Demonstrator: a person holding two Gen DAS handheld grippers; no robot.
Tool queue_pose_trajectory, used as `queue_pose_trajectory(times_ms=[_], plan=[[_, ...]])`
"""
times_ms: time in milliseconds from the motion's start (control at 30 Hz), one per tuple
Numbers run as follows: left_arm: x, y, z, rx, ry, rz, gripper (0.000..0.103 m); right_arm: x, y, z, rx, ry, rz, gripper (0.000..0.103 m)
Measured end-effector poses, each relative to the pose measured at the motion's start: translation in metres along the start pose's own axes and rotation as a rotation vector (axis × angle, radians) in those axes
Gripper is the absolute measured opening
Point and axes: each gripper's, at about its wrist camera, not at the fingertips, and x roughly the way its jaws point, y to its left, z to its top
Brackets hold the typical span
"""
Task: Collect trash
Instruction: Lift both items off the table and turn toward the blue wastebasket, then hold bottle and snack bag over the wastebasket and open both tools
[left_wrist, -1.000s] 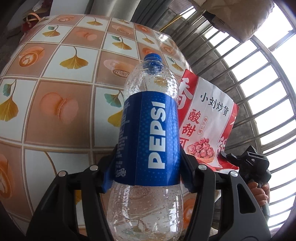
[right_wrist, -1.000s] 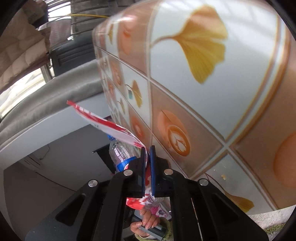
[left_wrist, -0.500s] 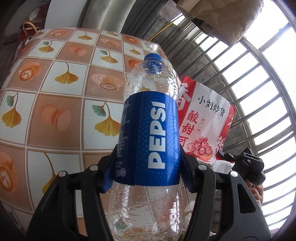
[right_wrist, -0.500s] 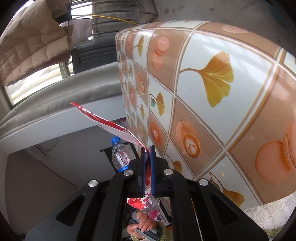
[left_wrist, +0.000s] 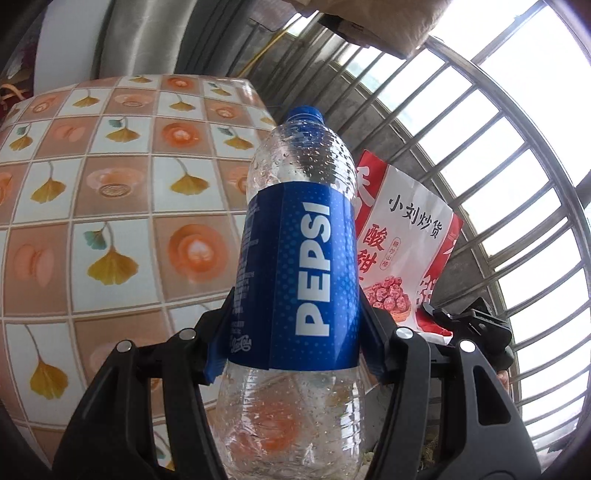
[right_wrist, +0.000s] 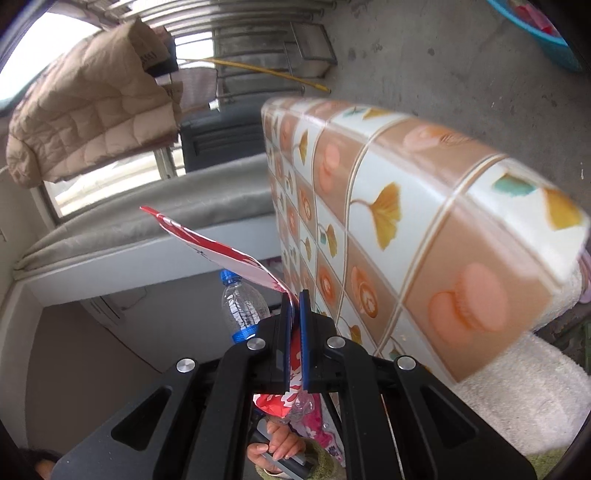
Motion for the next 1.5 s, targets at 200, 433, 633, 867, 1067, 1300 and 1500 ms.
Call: queue_pose_trajectory(times_ms=[200,433,633,867,1067,1300,1500], plan=[[0.051,-0.075,0.002,0.107,0.07,-0.091,0.055,-0.085,-0.018,0.017,0.011,-0.163,0.041,0.004],[0.13,-0.163,0.0,0.198,0.184,-0.169,0.056,-0.188,-0.049,0.04,0.038,-0.407,0.034,0.004],[0.219,-0.231,-0.011,0.248,0.329,-0.196,0.056,-0.245,-0.086,0.068,0.097,-0.587,-0.001,0.004],[0.334,-0.279,-0.025,0.225,0.508,-0.183,0.056,-0.263,-0.152,0.111,0.241,-0.678,-0.027,0.004],[0.416,-0.314,-0.023,0.216,0.59,-0.153,0.057,-0.257,-0.193,0.161,0.305,-0.696,-0.048,0.005],[0.507,-0.316,-0.039,0.155,0.639,-0.074,0.085,-0.245,-0.269,0.225,0.452,-0.676,-0.158,0.062],[0.504,-0.3,-0.045,0.063,0.657,-0.091,0.085,-0.272,-0.279,0.211,0.44,-0.761,-0.092,0.062]])
